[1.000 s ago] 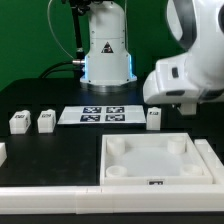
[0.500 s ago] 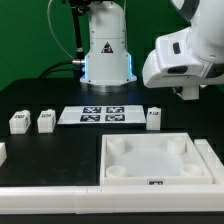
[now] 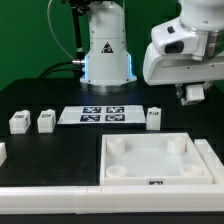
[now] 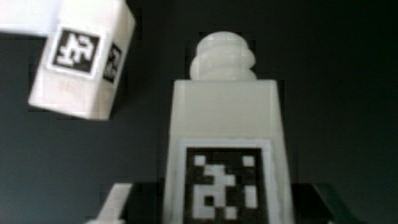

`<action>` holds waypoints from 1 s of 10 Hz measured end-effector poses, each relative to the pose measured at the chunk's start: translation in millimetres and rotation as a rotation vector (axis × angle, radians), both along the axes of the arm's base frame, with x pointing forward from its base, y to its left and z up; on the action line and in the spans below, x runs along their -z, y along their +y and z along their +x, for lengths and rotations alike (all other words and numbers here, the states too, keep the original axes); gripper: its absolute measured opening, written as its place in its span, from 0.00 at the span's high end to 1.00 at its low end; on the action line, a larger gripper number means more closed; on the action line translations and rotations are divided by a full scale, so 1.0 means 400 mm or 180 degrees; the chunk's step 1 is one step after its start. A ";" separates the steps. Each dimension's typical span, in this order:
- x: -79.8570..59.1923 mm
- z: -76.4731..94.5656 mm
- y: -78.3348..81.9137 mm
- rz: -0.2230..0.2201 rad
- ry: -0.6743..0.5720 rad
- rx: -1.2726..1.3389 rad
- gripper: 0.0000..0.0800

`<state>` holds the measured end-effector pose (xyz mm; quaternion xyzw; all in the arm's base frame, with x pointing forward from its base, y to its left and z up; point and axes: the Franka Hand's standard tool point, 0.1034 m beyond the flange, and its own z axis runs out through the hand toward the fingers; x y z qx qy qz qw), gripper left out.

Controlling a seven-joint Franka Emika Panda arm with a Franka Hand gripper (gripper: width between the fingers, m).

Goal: Assemble one leg

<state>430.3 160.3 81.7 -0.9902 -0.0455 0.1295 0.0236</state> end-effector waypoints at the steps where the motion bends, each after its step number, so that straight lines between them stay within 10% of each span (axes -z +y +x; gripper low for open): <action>1: -0.032 0.047 -0.037 0.0078 -0.0453 -0.0016 0.64; 4: -0.070 0.114 -0.141 0.0140 -0.1314 0.0097 0.64; 6: -0.091 0.150 -0.205 0.0107 -0.1194 0.0034 0.64; 10: -0.087 0.152 -0.197 0.0118 -0.1323 0.0024 0.64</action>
Offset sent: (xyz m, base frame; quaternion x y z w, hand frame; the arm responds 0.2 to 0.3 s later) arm 0.0280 -0.0547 0.0232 0.0124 0.2791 0.0225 0.9599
